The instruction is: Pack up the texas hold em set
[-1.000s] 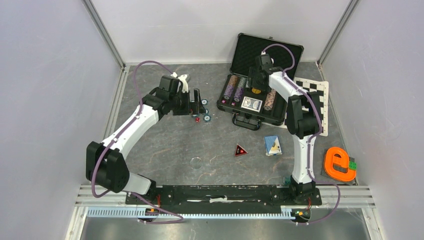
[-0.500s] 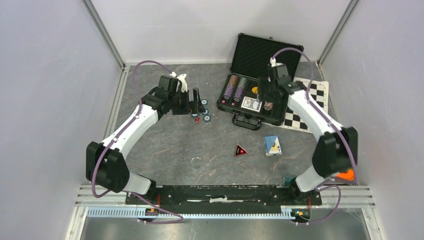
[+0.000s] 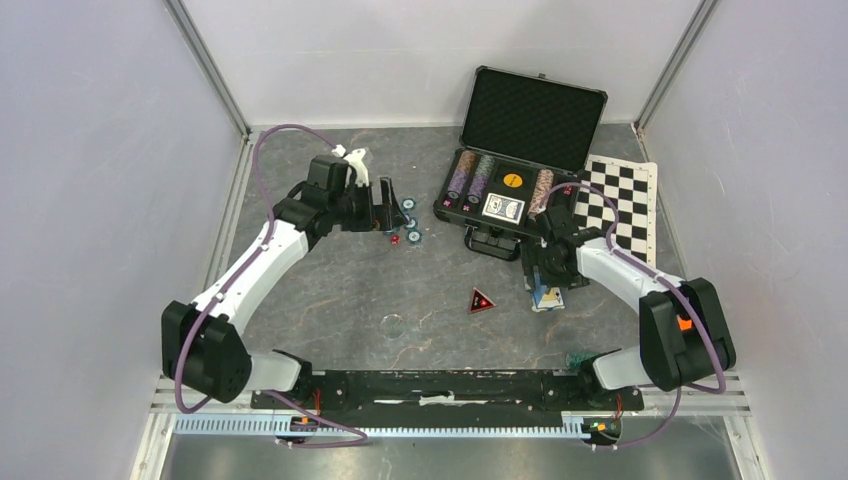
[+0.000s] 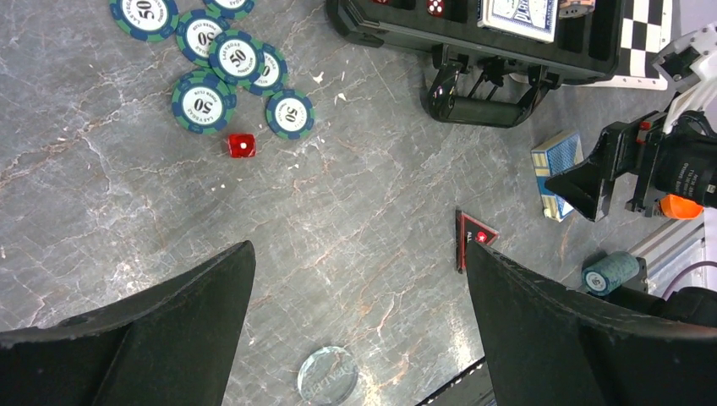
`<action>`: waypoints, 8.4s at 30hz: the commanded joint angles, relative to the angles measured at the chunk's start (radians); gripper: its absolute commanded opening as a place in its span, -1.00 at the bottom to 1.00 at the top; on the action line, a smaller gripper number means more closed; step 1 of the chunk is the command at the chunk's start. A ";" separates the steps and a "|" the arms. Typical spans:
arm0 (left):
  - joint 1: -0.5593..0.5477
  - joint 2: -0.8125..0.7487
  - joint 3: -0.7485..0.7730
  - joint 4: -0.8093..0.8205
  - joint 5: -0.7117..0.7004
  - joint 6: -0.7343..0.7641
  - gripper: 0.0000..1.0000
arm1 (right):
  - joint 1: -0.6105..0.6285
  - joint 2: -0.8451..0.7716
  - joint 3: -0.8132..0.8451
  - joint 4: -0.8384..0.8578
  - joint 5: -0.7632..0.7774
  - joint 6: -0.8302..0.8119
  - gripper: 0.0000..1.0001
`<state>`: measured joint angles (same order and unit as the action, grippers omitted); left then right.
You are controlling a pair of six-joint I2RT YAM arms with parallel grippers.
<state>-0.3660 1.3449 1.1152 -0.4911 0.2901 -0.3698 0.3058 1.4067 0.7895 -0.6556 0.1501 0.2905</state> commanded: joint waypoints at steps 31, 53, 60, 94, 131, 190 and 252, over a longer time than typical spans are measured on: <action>0.006 -0.097 -0.046 0.019 0.008 0.016 0.99 | 0.006 0.338 0.782 0.113 0.001 -0.171 -0.11; 0.007 -0.041 0.034 -0.060 0.024 0.078 0.99 | -0.051 0.510 0.671 0.695 -0.375 -0.613 -0.19; 0.019 -0.009 0.083 -0.105 0.008 0.119 0.99 | -0.115 0.553 0.677 0.703 -0.589 -0.670 -0.25; 0.020 0.123 0.164 -0.096 0.057 0.072 0.99 | -0.210 0.652 0.783 0.313 -0.655 -0.958 -0.10; 0.027 0.044 0.083 -0.073 0.026 0.062 0.99 | -0.059 0.337 0.635 0.688 -0.038 -0.030 0.96; 0.051 0.057 0.090 -0.085 0.025 0.102 0.99 | -0.026 0.618 0.978 0.246 0.146 0.229 -1.00; -0.671 0.538 0.267 0.321 0.274 0.141 0.97 | -0.276 -0.275 0.694 -0.066 0.291 0.277 0.79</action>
<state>-0.9737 1.8759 1.2854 -0.2306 0.5331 -0.2436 0.0296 1.2568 1.5890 -0.9836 0.4908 0.6281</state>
